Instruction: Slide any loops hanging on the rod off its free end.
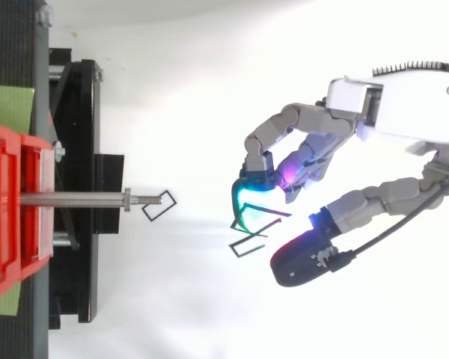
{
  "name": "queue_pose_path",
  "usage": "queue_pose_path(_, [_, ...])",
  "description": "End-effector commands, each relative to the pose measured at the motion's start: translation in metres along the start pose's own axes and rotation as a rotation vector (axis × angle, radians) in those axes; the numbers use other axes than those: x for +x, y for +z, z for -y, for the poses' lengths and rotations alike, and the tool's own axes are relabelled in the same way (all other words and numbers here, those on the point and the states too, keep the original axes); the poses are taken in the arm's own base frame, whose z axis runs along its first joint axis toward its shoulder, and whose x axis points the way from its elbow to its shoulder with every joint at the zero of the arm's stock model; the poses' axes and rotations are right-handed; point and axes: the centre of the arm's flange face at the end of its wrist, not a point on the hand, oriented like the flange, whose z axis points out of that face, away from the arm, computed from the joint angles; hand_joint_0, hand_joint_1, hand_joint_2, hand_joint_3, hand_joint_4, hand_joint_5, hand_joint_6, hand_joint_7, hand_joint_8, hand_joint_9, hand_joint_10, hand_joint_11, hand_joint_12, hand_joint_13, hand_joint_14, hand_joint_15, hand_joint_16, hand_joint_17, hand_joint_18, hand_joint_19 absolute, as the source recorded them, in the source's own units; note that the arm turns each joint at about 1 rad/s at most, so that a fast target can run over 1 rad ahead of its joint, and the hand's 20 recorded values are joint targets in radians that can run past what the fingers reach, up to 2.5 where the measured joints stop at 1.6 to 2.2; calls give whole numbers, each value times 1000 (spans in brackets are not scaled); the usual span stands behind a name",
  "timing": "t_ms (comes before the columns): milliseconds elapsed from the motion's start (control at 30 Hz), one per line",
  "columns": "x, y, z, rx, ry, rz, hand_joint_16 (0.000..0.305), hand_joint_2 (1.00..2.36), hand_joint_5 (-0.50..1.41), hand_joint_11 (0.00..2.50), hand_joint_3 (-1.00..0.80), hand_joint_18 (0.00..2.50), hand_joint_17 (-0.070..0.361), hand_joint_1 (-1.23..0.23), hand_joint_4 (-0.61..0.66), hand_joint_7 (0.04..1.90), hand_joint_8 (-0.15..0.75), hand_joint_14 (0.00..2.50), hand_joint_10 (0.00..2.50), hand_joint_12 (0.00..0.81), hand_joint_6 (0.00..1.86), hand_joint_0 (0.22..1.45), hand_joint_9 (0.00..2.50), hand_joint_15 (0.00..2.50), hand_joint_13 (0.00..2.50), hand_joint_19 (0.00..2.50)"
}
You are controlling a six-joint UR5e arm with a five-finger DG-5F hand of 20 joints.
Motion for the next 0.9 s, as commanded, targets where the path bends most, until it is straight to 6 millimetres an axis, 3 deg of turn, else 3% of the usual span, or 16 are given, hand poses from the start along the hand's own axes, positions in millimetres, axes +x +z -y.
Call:
queue_pose_path(0, [0, 0, 0, -1, -1, -2, 39, 1000, -177, 380, -500, 894, 88, -703, 88, 958, 231, 10, 12, 245, 833, 566, 932, 272, 945, 512])
queue_pose_path(133, [0, 0, 0, -1, -1, -2, 40, 1000, -163, 386, -500, 896, 90, -632, 94, 974, 236, 12, 12, 247, 816, 558, 946, 275, 955, 511])
queue_pose_path(600, [0, 0, 0, 2, -2, -3, 42, 1000, -156, 377, -500, 909, 96, -597, 108, 985, 248, 12, 12, 259, 807, 520, 958, 272, 962, 526])
queue_pose_path(733, [0, 0, 0, 2, -2, -3, 41, 1000, -150, 383, -500, 898, 92, -524, 96, 1015, 246, 12, 12, 257, 796, 540, 973, 284, 968, 533])
queue_pose_path(867, [0, 0, 0, 2, -4, -3, 40, 1004, -148, 386, -460, 886, 89, -555, 88, 1044, 244, 12, 13, 250, 791, 580, 983, 285, 967, 546])
